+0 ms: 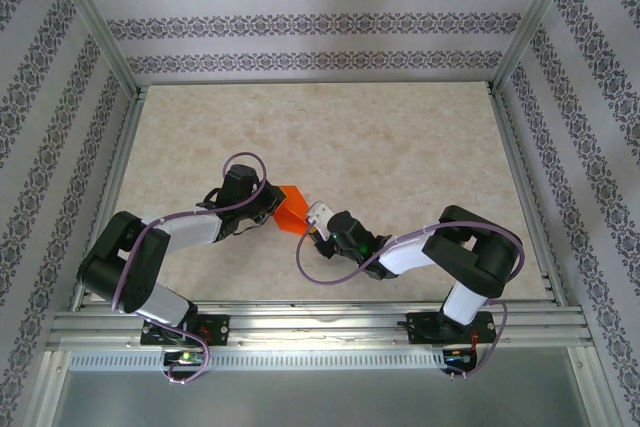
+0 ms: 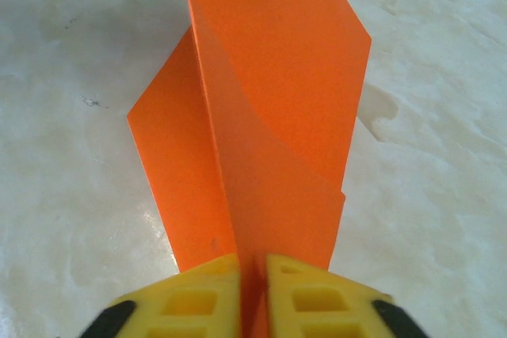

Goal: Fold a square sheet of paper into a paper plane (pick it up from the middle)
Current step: Fourth fold the wing at the center of the table.

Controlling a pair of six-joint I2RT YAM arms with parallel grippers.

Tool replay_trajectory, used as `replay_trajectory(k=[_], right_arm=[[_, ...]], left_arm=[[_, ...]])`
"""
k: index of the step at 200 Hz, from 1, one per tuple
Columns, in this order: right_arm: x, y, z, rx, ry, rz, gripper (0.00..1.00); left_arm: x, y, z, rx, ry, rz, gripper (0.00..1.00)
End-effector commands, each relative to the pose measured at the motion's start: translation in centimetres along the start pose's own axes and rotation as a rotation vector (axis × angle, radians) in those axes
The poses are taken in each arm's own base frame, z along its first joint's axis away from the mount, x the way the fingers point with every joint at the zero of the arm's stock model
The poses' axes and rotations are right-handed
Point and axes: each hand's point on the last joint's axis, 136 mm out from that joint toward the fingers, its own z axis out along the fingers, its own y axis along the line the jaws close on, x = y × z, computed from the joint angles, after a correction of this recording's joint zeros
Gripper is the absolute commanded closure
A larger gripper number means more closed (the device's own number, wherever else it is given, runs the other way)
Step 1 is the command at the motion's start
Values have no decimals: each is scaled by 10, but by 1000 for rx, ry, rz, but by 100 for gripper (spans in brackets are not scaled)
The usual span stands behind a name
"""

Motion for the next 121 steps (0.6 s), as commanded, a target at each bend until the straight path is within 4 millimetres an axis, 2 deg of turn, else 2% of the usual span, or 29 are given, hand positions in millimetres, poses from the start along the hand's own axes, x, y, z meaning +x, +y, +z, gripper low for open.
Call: replay_trajectory(k=[1,17,27,42,58,82,121], right_arm=[[-11,6,-1,-17,-36,15,88],[-10,8,-2,-29,-32,17,90],[-8,9,-1,-31,-24,24,92],[-4,12,1,-51,-10,43,94],[1,15,5,-71,8,83,96],[3,19,9,-105,25,151,98],[3,26,16,-158,58,222,99]], left_arm=[[-5,-1,-1,18,-12,-9,90],[-6,0,-1,15,-14,-9,90],[-5,1,-1,14,-14,-10,82],[-6,-1,-3,17,-22,-4,80],[-9,1,-9,3,-43,3,65],[-13,6,-21,-42,-84,25,54],[-20,7,-43,-68,-148,64,51]])
